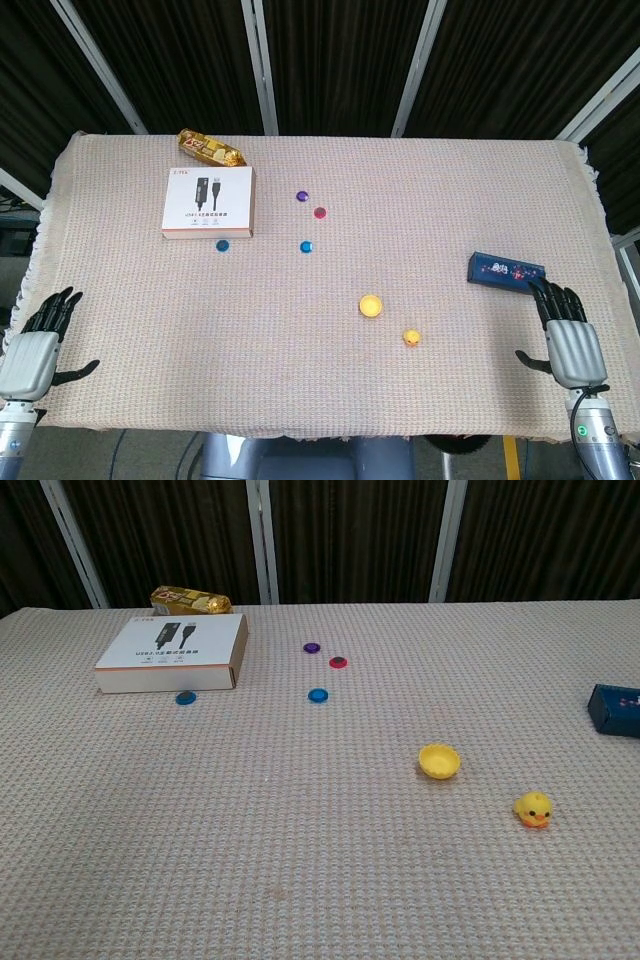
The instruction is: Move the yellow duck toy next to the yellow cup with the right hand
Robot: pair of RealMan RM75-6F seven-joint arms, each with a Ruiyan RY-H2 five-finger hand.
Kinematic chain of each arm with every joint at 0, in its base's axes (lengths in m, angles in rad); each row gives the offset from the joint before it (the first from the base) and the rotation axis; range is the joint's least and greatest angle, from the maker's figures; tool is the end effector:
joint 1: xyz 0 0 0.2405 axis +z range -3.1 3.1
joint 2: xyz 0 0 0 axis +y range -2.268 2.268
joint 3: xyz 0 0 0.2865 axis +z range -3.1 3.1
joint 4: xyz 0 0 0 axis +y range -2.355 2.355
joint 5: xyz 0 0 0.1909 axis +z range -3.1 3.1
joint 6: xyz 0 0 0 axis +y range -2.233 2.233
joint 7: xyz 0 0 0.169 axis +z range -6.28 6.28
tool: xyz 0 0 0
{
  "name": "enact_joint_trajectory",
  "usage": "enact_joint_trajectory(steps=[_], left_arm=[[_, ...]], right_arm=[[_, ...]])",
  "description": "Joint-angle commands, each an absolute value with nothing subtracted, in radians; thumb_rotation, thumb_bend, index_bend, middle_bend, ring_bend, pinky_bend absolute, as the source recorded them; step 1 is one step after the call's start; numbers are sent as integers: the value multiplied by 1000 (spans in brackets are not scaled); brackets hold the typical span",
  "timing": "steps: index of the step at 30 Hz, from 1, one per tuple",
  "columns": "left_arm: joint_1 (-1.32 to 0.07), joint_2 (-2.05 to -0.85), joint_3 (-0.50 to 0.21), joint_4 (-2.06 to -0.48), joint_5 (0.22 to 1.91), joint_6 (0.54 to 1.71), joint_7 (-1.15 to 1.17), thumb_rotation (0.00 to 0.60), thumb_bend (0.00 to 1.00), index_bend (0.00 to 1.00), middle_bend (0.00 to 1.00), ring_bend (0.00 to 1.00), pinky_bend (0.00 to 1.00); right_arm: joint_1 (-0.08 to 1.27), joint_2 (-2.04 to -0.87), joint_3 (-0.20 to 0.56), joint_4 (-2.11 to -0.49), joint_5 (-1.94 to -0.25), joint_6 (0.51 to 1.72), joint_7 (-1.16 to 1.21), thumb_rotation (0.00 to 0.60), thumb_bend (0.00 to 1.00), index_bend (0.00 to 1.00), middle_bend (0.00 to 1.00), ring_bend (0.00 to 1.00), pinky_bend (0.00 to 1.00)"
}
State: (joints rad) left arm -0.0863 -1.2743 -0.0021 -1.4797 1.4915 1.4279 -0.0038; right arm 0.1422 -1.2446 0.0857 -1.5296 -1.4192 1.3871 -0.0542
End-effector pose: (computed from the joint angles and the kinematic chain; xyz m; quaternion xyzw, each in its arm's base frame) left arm -0.3516 0.1982 0.1305 -0.6065 -0.4270 -0.3636 0.5636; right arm -0.3401 -0.2331 0.1484 0.5939 -0.4075 0.3715 0.5858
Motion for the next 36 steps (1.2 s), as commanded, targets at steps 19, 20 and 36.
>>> enact_joint_trajectory(steps=[19,20,36], left_arm=[[-88,-1277,-1,-1483,1500,1432,4,600,0,0,0,0,174],[-88,-1278,0,-1483,1502,1433,5,600,0,0,0,0,175],[-91,-1281,0,-1476,1509,1436,-5,600,0,0,0,0,174]], right_arm=[[219,-1359,107,-1634,-1421,1335,-296,600,0,133,0,0,0],[226,-1375,112,-1636,-1408,1323,-313,600,1,138,0,0,0],[276,-1598,109,-1559,-1331,1268,-386,600,141,296,0,0,0]])
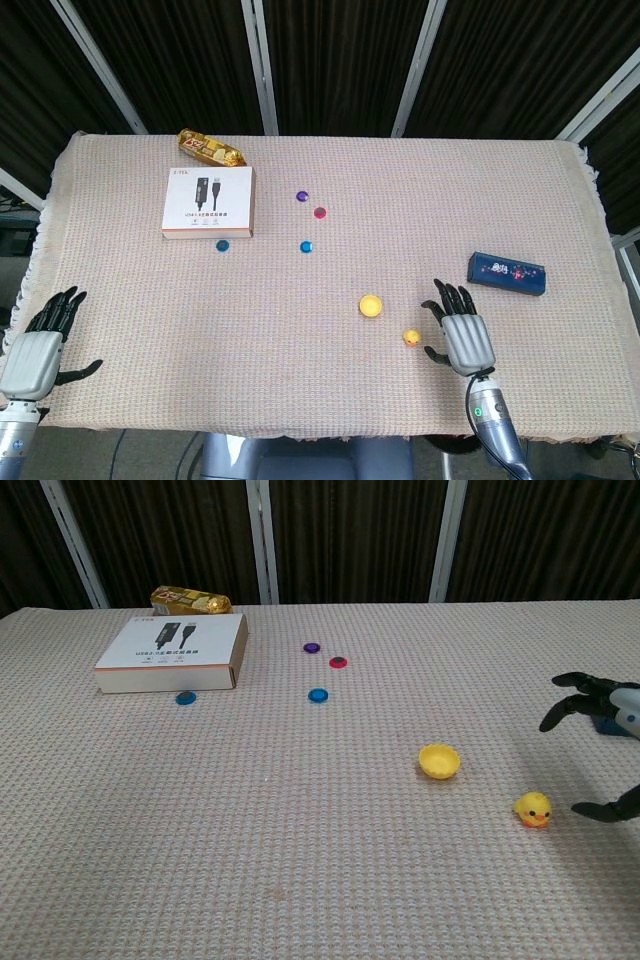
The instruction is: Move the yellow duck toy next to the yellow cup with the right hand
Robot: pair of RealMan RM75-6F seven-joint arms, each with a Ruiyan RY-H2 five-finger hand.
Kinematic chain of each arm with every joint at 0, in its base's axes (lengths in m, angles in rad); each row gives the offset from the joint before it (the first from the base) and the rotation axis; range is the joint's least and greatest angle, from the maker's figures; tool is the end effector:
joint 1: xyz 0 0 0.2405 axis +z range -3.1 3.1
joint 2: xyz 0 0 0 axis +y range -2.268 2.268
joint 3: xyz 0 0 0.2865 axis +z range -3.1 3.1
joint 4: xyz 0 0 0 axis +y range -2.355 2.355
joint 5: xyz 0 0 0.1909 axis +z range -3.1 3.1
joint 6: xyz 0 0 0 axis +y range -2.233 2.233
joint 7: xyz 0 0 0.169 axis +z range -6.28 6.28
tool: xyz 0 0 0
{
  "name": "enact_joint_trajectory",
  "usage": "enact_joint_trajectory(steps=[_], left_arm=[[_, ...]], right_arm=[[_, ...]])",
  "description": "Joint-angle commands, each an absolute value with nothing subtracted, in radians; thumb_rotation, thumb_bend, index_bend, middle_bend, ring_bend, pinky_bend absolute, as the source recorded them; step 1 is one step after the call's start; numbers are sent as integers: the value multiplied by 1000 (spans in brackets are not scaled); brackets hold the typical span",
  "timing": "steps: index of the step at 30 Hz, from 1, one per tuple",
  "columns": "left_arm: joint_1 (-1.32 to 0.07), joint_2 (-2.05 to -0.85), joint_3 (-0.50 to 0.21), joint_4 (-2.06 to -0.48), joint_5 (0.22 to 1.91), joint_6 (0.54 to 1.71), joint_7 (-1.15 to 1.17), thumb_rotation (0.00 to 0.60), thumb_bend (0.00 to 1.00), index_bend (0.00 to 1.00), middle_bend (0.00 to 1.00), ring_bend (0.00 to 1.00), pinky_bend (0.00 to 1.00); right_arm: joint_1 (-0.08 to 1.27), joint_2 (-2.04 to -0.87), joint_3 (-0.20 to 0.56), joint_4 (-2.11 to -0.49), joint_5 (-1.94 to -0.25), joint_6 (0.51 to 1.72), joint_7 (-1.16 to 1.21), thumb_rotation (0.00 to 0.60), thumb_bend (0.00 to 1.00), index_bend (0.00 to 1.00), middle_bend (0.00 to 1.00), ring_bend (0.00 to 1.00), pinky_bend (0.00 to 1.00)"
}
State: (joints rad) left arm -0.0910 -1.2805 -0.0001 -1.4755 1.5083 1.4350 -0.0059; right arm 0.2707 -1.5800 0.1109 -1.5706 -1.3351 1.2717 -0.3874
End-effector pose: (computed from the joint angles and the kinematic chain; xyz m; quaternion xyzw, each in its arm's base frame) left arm -0.3479 0.1996 0.1284 -0.6110 -0.4215 -0.3705 0.5583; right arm -0.2616 -0.2622 0.0157 0.6424 -0.4281 0.3749 0.5133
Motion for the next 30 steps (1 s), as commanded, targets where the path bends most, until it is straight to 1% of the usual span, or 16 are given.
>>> enact_joint_trajectory(steps=[1,13,30], left_arm=[[-92,-1281,-1,-1477,1509,1436,-3,600,0,0,0,0,174],[-93,-1281,-2,-1477,1505,1434,-3,600,0,0,0,0,173],[-94,-1283,-2,-1476,1505,1434,-7,600,0,0,0,0,173]], right_arm=[[277,-1606,108,-1557,-1330,1267,-385,600,144,306,0,0,0],[287,-1685,89,-1545,-1329,1267,-427,600,162,370,0,0,0],[326,-1756,109,-1473,-1294,1229,-458,600,190,419,0,0,0]])
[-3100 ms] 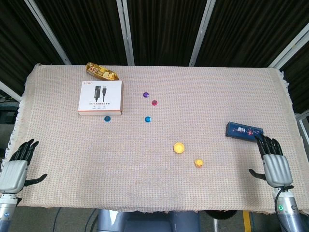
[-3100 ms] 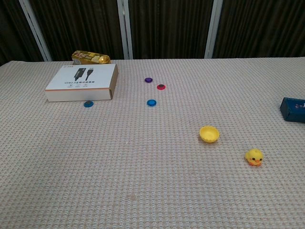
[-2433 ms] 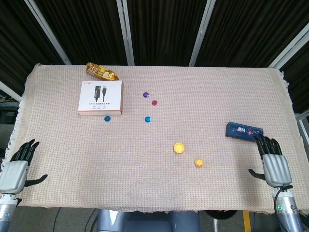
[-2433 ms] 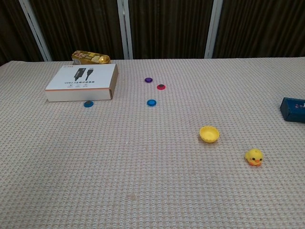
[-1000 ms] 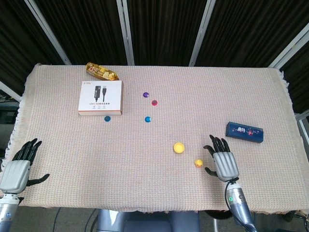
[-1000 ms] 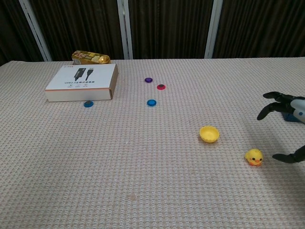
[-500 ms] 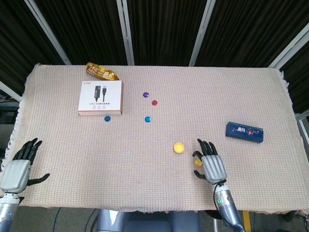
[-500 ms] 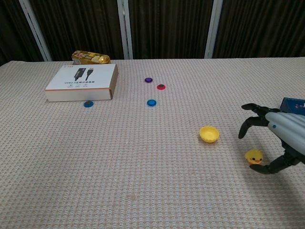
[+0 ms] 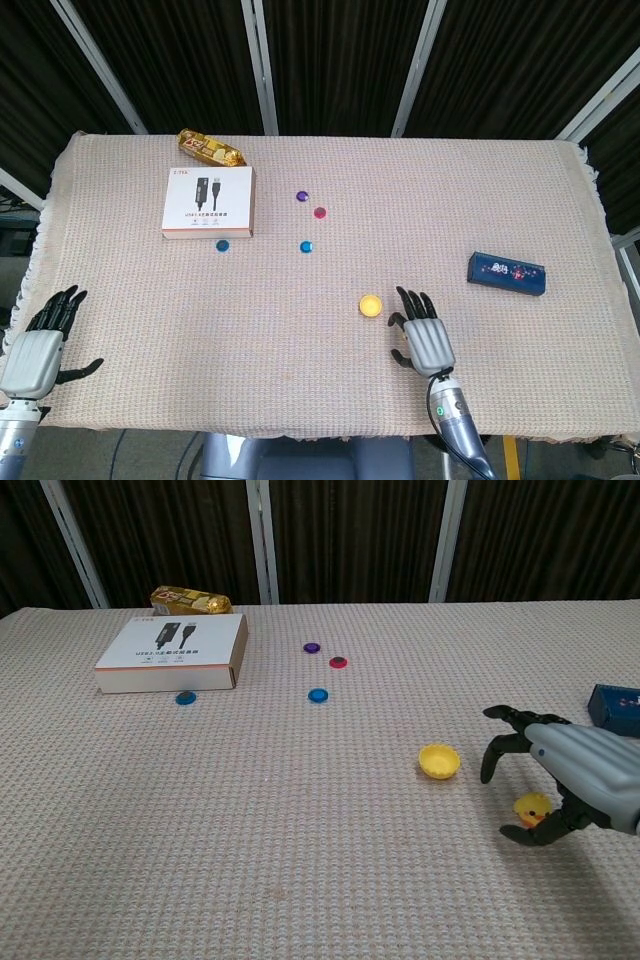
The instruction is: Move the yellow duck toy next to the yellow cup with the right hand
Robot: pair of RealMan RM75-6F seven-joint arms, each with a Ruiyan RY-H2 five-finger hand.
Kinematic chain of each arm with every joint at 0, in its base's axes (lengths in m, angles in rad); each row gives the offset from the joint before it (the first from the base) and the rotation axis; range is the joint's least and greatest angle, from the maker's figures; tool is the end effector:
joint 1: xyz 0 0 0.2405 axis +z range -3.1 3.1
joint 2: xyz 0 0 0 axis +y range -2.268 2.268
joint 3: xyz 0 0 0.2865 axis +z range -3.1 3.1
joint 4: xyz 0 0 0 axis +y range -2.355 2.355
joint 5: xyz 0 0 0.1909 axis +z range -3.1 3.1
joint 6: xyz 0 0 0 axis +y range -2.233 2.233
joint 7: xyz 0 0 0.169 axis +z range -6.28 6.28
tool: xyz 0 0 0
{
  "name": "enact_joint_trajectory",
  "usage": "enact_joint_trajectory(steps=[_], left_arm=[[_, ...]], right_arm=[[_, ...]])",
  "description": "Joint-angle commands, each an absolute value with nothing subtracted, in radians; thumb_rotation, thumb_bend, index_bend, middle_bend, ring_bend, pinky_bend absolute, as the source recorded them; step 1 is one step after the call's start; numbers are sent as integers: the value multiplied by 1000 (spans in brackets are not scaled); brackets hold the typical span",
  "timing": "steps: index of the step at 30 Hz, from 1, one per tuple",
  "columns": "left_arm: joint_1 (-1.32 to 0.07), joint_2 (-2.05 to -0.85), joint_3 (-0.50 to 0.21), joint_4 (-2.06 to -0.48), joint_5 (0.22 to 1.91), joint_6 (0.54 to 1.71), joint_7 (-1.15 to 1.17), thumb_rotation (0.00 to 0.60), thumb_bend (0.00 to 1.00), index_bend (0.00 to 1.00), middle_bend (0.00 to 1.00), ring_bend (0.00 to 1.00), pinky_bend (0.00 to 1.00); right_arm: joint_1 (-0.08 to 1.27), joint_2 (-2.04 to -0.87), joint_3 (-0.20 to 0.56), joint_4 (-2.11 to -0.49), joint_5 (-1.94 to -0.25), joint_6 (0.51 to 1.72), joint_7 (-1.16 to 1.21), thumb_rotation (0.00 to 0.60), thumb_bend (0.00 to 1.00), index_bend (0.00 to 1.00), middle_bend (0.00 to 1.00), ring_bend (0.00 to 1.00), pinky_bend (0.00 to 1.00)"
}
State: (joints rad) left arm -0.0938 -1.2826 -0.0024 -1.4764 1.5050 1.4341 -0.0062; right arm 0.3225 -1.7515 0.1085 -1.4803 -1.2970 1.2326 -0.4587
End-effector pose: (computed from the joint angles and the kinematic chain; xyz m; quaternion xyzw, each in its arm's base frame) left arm -0.3473 0.2010 0.1280 -0.6097 -0.4221 -0.3721 0.5582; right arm -0.2333 -0.2665 -0.0431 0.6619 -0.4351 0.3698 0.4856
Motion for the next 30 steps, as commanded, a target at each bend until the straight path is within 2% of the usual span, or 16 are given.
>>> enact_joint_trajectory(steps=[1,19,30], left_arm=[[-94,-1282,-2,-1476,1506,1433,-7,600,0,0,0,0,173],[-95,-1278,4,-1482,1511,1431,-9,600,0,0,0,0,173],[-94,-1277,5,-1485,1511,1432,-8,600,0,0,0,0,173]], right_arm=[[327,-1757,110,-1470,-1293,1227,-457,600,192,424,0,0,0],[338,-1746,120,-1434,-1271,1210,-421,600,230,466,0,0,0],[335,-1726,116,-1433,-1252,1201,-412,600,235,447,0,0,0]])
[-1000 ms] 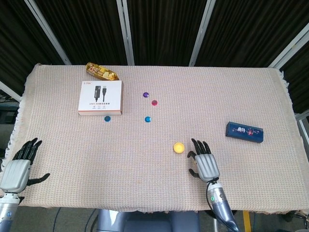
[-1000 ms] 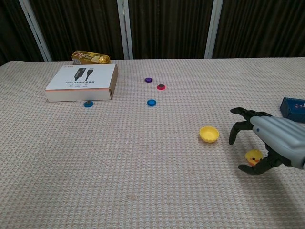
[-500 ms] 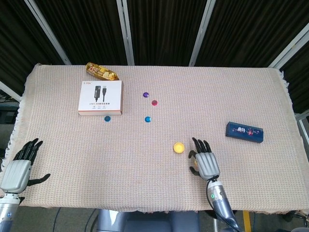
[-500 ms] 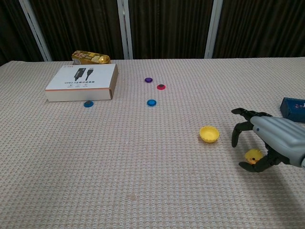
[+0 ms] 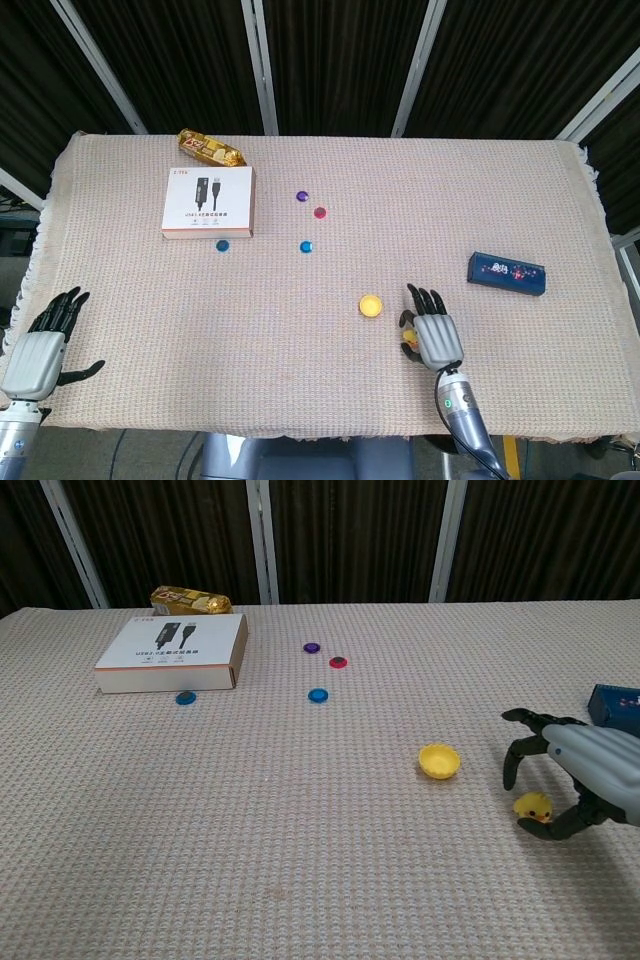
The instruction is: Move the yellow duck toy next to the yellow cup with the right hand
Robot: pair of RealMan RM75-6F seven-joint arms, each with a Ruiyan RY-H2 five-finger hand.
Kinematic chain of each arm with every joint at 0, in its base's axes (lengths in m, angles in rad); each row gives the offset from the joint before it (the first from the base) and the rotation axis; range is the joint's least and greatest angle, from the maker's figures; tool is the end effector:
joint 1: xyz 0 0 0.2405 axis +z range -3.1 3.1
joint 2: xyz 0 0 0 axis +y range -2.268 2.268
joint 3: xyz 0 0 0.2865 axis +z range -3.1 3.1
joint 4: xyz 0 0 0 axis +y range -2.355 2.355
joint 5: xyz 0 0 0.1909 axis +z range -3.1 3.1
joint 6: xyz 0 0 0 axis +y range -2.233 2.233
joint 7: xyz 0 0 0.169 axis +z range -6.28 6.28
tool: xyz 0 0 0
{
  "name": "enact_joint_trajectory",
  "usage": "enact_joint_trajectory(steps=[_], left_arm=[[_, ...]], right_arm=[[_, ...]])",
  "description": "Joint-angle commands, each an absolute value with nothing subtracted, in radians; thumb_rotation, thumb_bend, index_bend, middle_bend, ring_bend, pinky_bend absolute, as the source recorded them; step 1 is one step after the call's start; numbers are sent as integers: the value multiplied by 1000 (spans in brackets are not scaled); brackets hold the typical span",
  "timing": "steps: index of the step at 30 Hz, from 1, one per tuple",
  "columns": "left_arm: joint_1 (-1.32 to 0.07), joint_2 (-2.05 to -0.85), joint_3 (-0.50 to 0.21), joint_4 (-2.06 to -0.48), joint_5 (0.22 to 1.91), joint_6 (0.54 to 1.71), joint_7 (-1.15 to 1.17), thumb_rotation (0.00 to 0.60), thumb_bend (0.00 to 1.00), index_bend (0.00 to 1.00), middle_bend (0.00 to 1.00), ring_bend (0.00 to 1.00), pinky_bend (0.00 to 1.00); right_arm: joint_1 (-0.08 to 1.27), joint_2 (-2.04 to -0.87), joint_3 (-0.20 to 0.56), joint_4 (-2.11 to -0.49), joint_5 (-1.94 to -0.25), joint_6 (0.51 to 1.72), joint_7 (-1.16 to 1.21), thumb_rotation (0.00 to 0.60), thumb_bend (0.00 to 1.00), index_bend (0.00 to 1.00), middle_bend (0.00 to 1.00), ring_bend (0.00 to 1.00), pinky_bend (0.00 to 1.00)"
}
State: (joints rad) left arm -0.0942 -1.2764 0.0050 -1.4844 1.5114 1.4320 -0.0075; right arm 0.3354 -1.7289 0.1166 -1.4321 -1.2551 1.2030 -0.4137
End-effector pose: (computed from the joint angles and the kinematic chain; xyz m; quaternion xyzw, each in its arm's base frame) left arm -0.3461 0.1994 0.1276 -0.6132 -0.4238 -0.3712 0.5537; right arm -0.2533 -0.2758 -0.0383 0.6567 -0.4464 0.3518 0.4957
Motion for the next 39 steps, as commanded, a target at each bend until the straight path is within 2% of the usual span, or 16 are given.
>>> enact_joint_trajectory(steps=[1,5,11,18,21,26,29,35,39], left_arm=[[-94,-1276,5,-1485,1510,1431,-8,600,0,0,0,0,173],[-95,-1276,5,-1486,1510,1431,-6,600,0,0,0,0,173],[-94,-1276,5,-1487,1509,1431,-6,600,0,0,0,0,173],[-94,-1276,4,-1487,1509,1431,-4,600,0,0,0,0,173],[-94,-1276,5,-1488,1509,1432,-3,600,0,0,0,0,173],[-93,-1275,5,-1488,1509,1432,-5,600,0,0,0,0,173],[-94,-1275,5,-1488,1508,1430,-6,600,0,0,0,0,173],[-94,-1275,6,-1489,1510,1430,-5,600,0,0,0,0,173],[-94,-1274,7,-1490,1510,1430,-6,600,0,0,0,0,173]], right_arm=[[334,-1724,115,-1434,-1250,1199,-411,600,235,445,0,0,0],[334,-1718,111,-1436,-1247,1195,-411,600,239,451,0,0,0],[333,-1722,103,-1423,-1258,1202,-403,600,248,520,0,0,0],[333,-1724,106,-1425,-1260,1211,-397,600,248,537,0,0,0],[333,-1723,106,-1426,-1261,1213,-397,600,247,490,0,0,0],[334,-1719,108,-1429,-1247,1204,-398,600,248,322,0,0,0],[335,-1711,110,-1435,-1240,1200,-403,600,248,279,0,0,0],[336,-1698,110,-1441,-1223,1190,-414,600,248,275,0,0,0],[337,-1695,113,-1440,-1206,1182,-423,600,248,326,0,0,0]])
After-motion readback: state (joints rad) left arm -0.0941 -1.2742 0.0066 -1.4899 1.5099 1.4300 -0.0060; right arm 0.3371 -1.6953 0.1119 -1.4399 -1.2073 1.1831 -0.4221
